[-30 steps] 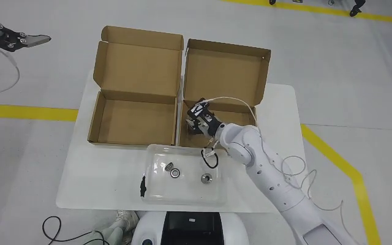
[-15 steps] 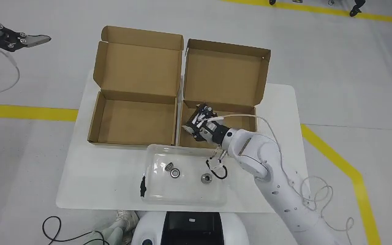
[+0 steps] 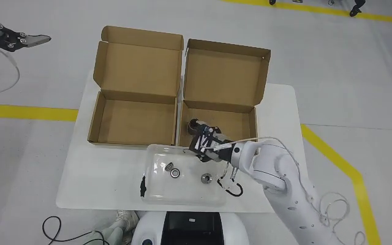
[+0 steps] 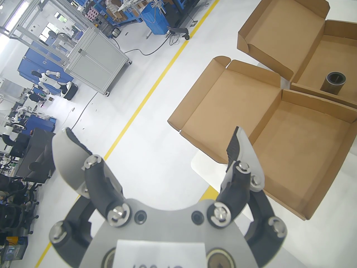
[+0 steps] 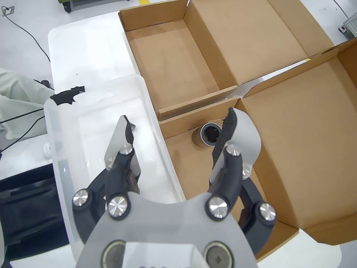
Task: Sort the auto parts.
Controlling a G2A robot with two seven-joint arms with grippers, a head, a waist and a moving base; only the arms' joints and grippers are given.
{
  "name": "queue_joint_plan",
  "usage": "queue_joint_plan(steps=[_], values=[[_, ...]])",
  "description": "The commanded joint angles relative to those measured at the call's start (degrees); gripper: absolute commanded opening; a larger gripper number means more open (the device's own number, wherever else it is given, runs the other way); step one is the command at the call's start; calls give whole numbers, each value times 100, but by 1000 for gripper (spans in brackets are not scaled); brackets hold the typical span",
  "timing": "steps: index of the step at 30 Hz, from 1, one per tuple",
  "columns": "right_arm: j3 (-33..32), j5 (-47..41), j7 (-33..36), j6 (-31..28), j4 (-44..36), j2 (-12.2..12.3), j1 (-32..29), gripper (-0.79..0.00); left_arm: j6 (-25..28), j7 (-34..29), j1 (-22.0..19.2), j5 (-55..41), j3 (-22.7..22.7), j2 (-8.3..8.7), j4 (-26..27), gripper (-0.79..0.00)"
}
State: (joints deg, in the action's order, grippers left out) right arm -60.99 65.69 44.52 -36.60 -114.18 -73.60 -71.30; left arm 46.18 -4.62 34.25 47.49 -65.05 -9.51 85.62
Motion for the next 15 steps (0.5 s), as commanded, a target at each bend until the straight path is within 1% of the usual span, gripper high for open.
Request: queue_joint_plan(steps=[1, 4, 7, 9, 10, 11, 14, 15], values=[[-142, -85, -32, -219, -58, 49, -128, -194, 0, 0, 0, 0, 0, 0, 0, 0], [-413, -135, -99, -434, -171, 133, -437, -222, 0, 0, 0, 0, 0, 0, 0, 0], [-660, -140, -383, -679, -195, 212, -828, -256, 0, 0, 0, 0, 0, 0, 0, 0], [-815, -76, -638, -751, -142, 256, -1065, -308, 0, 0, 0, 0, 0, 0, 0, 0], [-859, -36, -770, -786, -105, 272, -1166, -376, 0, 0, 0, 0, 0, 0, 0, 0], [-876, 74, -829, -857, -77, 291, -1236, -397, 0, 0, 0, 0, 0, 0, 0, 0], [-883, 288, -1106, -1005, -72, 331, -1418, -397, 0, 0, 0, 0, 0, 0, 0, 0], [-882, 404, -1152, -1072, -95, 348, -1476, -379, 0, 0, 0, 0, 0, 0, 0, 0]])
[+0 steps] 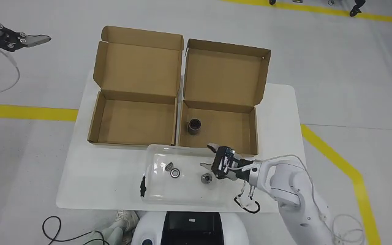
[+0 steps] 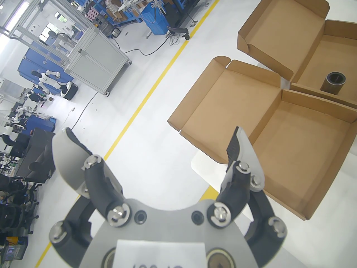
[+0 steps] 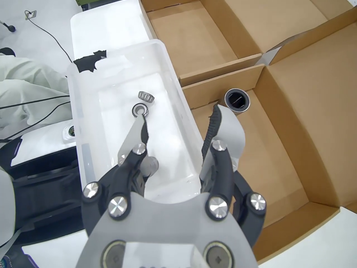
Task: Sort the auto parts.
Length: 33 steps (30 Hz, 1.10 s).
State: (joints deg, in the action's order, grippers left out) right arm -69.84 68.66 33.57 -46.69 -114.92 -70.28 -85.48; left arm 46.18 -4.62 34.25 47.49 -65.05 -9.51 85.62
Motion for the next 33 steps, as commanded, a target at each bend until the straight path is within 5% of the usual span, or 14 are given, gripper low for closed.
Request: queue_joint_plan(steps=[1, 4, 15, 33], values=[[0, 200, -128, -88, -56, 30, -132, -323, 0, 0, 0, 0, 0, 0, 0, 0], [-13, 541, -271, -152, -128, 76, -334, -265, 0, 0, 0, 0, 0, 0, 0, 0], [412, 1462, 124, 130, -230, 149, -528, -277, 0, 0, 0, 0, 0, 0, 0, 0], [1169, 1270, 1241, 384, 494, 123, 115, -240, 0, 0, 0, 0, 0, 0, 0, 0]])
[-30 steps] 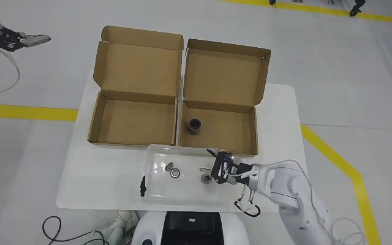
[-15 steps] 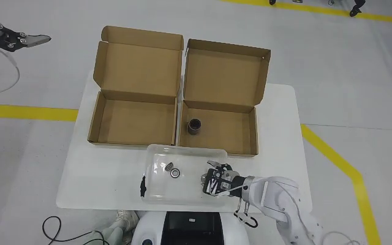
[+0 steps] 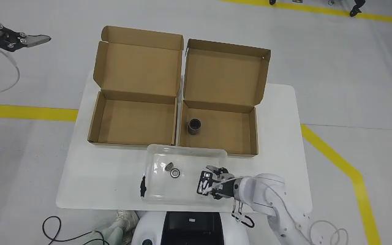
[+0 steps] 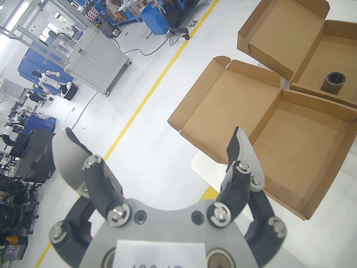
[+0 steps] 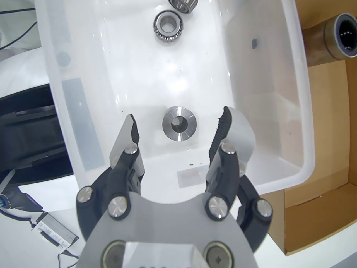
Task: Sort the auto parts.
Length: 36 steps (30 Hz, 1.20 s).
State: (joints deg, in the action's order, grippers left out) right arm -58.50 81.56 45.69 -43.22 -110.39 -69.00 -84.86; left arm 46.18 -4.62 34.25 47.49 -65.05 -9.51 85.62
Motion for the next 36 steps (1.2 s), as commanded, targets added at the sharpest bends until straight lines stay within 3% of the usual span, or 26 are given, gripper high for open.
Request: queue_joint_plan(steps=[1, 13, 17, 19, 22, 24, 27, 36], values=[[67, -31, 55, 69, 80, -9, 100, -246, 0, 0, 0, 0, 0, 0, 0, 0], [446, -119, 551, 425, 424, -50, 461, -243, 0, 0, 0, 0, 0, 0, 0, 0], [512, -125, 597, 516, 530, -52, 538, -274, 0, 0, 0, 0, 0, 0, 0, 0], [569, -105, 717, 558, 580, -57, 591, -332, 0, 0, 0, 0, 0, 0, 0, 0], [664, -122, 809, 568, 639, -69, 686, -480, 0, 0, 0, 0, 0, 0, 0, 0], [715, -146, 840, 603, 671, -77, 738, -634, 0, 0, 0, 0, 0, 0, 0, 0], [780, -150, 892, 633, 699, -83, 805, -785, 0, 0, 0, 0, 0, 0, 0, 0], [698, -258, 241, 582, 493, -39, 780, -785, 0, 0, 0, 0, 0, 0, 0, 0]])
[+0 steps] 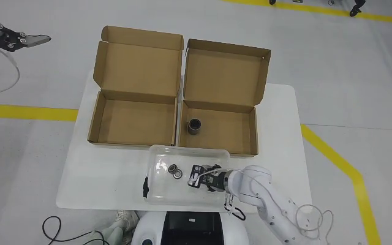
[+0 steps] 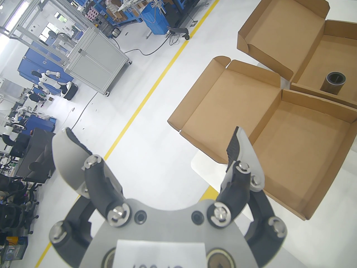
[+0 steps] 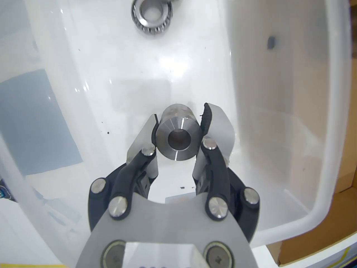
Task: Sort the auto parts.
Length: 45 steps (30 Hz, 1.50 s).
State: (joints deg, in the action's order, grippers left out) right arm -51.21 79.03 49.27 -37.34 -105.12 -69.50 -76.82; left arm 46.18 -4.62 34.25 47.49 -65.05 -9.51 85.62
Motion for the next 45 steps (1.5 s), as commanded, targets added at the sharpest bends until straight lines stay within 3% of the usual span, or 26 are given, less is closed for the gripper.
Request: queue_joint_plan(steps=[1, 13, 26, 33, 37, 45], values=[[-61, -45, -282, -37, -85, 20, -44, -785, 0, 0, 0, 0, 0, 0, 0, 0], [-342, -307, -1535, 66, -529, 67, -11, -785, 0, 0, 0, 0, 0, 0, 0, 0], [-602, -1243, -2134, 261, -1023, -14, 839, -785, 0, 0, 0, 0, 0, 0, 0, 0], [-949, -1847, -3509, 227, -991, -28, 840, -785, 0, 0, 0, 0, 0, 0, 0, 0], [-977, -1704, -4283, 61, -842, -31, 749, -785, 0, 0, 0, 0, 0, 0, 0, 0], [-876, -1393, -5151, 138, -907, -64, 689, -785, 0, 0, 0, 0, 0, 0, 0, 0]])
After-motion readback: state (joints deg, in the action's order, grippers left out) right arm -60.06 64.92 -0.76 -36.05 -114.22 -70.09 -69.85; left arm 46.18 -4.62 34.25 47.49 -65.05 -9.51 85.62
